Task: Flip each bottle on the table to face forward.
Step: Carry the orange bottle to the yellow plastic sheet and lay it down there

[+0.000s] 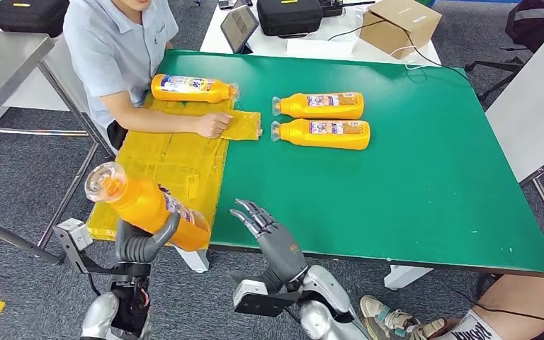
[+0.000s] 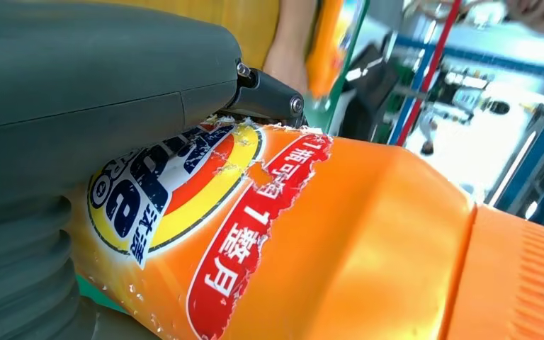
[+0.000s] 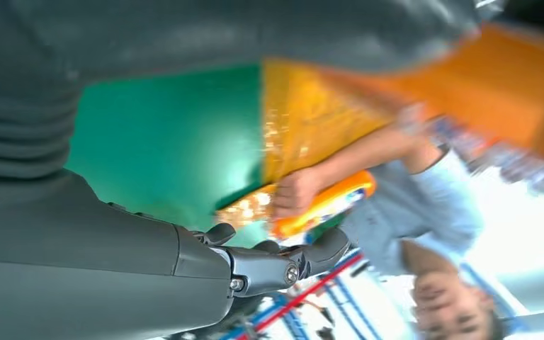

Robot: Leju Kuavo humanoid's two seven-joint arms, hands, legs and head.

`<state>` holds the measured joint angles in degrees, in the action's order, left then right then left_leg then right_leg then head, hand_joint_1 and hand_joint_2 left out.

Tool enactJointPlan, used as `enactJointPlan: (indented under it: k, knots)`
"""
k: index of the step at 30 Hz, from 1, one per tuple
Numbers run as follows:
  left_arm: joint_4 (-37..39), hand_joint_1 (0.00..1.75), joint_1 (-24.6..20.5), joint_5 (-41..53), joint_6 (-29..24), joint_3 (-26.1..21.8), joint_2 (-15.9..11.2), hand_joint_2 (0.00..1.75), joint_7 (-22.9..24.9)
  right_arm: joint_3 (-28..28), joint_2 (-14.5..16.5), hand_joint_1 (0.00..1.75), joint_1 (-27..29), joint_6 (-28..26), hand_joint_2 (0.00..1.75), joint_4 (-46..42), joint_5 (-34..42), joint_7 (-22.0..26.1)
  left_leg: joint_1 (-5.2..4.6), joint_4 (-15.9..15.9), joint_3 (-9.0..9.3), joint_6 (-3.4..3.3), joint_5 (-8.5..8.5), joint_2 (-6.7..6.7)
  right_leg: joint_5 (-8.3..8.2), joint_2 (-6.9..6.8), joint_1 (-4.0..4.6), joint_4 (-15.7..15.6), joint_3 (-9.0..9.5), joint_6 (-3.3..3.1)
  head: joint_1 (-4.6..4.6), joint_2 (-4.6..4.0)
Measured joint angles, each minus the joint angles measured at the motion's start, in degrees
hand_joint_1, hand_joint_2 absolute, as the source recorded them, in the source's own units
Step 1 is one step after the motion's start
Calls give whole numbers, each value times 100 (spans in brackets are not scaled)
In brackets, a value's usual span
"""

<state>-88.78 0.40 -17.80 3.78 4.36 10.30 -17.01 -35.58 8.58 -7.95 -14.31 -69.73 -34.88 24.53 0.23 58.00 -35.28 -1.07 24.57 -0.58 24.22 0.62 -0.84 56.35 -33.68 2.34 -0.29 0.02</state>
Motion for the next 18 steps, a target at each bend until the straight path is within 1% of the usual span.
enactJointPlan:
  k: [6, 8, 9, 11, 12, 13, 15, 16, 18]
  knots:
    - [73, 175, -276, 332, -263, -186, -199, 175, 28, 463, -100, 0, 270, 4, 0, -43, 286, 153, 0, 0, 1, 0, -1, 1, -1, 0, 0, 1, 2, 0, 1, 0]
    - [104, 175, -365, 789, -521, -193, -269, 175, 29, 593, -104, 0, 328, 5, 0, -39, 309, 187, 0, 0, 2, 0, -2, 1, -1, 0, 0, 1, 1, 0, 1, 0]
    - [137, 175, -425, 1257, -730, -174, -321, 175, 58, 650, -104, 0, 355, 13, 0, -37, 314, 199, 0, 0, 2, 0, -2, 0, -1, 0, 0, 1, 0, 0, 1, 0]
    - [282, 175, -608, 2576, -1152, -85, -451, 175, 194, 752, -104, 0, 405, 67, 0, -37, 314, 217, 0, 0, 2, 1, -3, -3, -1, -2, 0, 1, 0, 0, 0, 0]
    - [394, 175, -731, 3231, -1279, -27, -520, 175, 282, 796, -102, 0, 423, 112, 0, -37, 308, 221, 0, 0, 2, 1, -3, -3, -1, -2, 0, 2, 1, 0, 0, 0]
    - [536, 175, -870, 3830, -1329, 43, -584, 175, 376, 834, -100, 0, 434, 166, 0, -37, 297, 224, 0, 0, 2, 1, -4, -3, -1, -2, 0, 2, 1, 0, 0, 0]
    - [833, 175, -1144, 4702, -1306, 185, -686, 175, 528, 888, -92, 0, 437, 256, 0, -37, 266, 227, 0, 0, 2, 3, -5, -1, -2, -2, 0, 3, 2, 0, 1, 0]
    - [987, 175, -1270, 5033, -1282, 260, -731, 175, 591, 907, -87, 0, 432, 293, 0, -37, 250, 230, 0, 0, 2, 3, -6, 0, -3, -1, 0, 3, 2, 0, 1, 0]
    - [1254, 175, -1482, 5398, -1256, 379, -799, 175, 659, 936, -73, 0, 423, 340, 0, -37, 226, 233, 0, 0, 2, 3, -6, 1, -4, -1, 0, 4, 3, 0, 1, 0]
